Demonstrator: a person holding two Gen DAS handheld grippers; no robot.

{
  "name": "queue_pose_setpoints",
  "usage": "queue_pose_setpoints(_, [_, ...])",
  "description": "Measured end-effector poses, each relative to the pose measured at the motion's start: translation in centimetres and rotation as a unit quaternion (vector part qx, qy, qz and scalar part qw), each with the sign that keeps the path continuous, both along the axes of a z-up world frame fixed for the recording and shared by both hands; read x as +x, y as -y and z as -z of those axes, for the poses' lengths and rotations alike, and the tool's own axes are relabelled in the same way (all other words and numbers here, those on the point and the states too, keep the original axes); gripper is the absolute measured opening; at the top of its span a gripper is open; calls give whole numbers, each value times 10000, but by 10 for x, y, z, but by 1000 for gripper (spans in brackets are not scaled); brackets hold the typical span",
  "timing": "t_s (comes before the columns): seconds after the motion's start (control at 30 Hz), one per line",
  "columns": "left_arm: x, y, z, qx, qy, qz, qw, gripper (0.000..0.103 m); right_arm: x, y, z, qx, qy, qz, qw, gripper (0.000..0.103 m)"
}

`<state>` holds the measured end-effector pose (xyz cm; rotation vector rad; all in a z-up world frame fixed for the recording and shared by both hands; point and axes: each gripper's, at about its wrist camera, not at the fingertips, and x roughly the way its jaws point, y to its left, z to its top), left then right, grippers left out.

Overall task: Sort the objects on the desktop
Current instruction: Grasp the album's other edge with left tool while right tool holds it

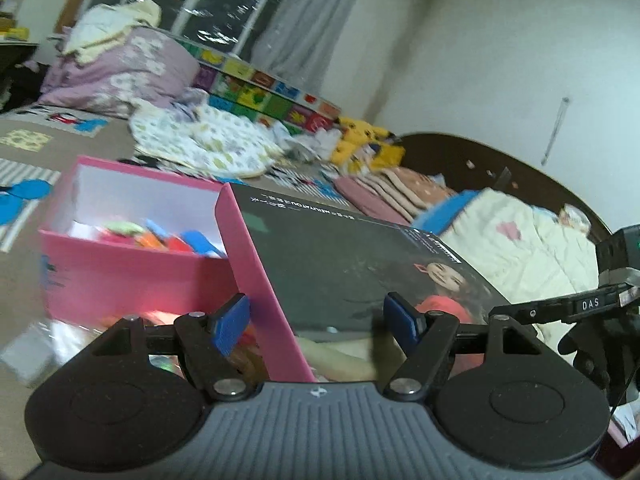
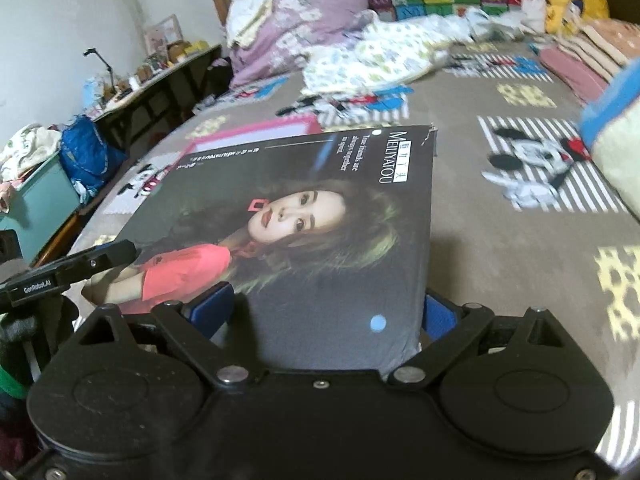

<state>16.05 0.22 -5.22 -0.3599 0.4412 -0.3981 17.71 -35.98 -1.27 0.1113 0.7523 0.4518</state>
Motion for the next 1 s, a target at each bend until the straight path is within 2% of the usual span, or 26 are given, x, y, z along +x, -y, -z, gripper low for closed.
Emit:
queue_pose_setpoints(0.2, [2,-42,-23,10,38,-429,9991,73,26,-43,-18,118,39,-240,9996,97])
queue_pose_setpoints(0.53, [24,-91,-53,331,28,-686,9971,73,70,-97,-29,308,160,-305,9989,97])
queue_pose_setpoints(0.77, [45,-120,-59,349,-3,-807,9961,73,97,-126,-31,432,194,-241,9986,97])
queue_pose_setpoints(1.0, [72,-147,-54,306,-124,-926,9952,73,116,-155,-28,396,328,-216,9984,97])
